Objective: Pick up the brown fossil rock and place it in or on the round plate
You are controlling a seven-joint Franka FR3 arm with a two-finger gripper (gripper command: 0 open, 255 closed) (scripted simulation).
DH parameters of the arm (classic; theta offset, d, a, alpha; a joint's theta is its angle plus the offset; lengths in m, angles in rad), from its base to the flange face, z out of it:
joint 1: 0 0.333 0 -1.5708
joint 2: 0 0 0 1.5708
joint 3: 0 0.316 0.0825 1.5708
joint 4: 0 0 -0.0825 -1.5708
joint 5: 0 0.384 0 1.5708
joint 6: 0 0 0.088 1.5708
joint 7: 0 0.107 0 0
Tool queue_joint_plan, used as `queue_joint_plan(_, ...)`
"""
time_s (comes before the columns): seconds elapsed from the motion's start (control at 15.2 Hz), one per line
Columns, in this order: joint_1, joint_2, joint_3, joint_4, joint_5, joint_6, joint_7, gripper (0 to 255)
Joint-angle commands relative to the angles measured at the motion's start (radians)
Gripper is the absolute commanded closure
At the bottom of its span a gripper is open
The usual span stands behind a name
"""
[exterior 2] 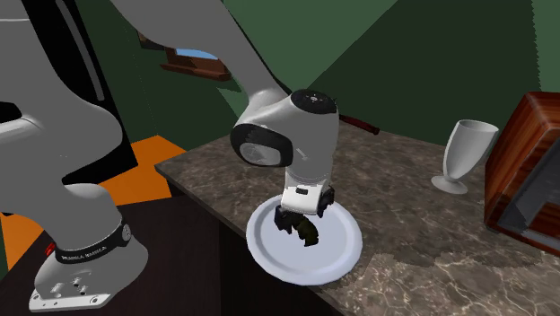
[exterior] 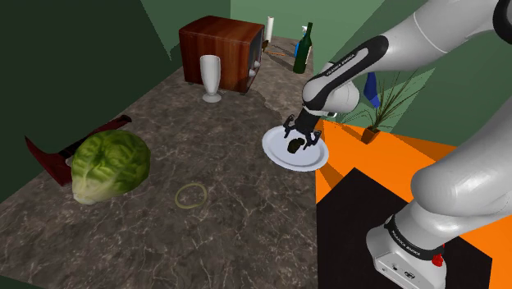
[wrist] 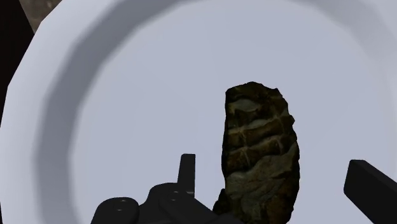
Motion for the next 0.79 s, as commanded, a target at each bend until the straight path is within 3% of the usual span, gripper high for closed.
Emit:
queue_joint_plan(0.0, -0.006, -0.037, 0.0, 0.001, 0.009, -0.038, -0.006, 0)
queue_joint_plan(0.2, -0.021, -0.135, -0.009, 0.011, 0.024, -0.147, -0.019, 0)
queue_joint_plan(0.73, -0.02, -0.135, -0.009, 0.011, 0.024, -0.147, -0.019, 0)
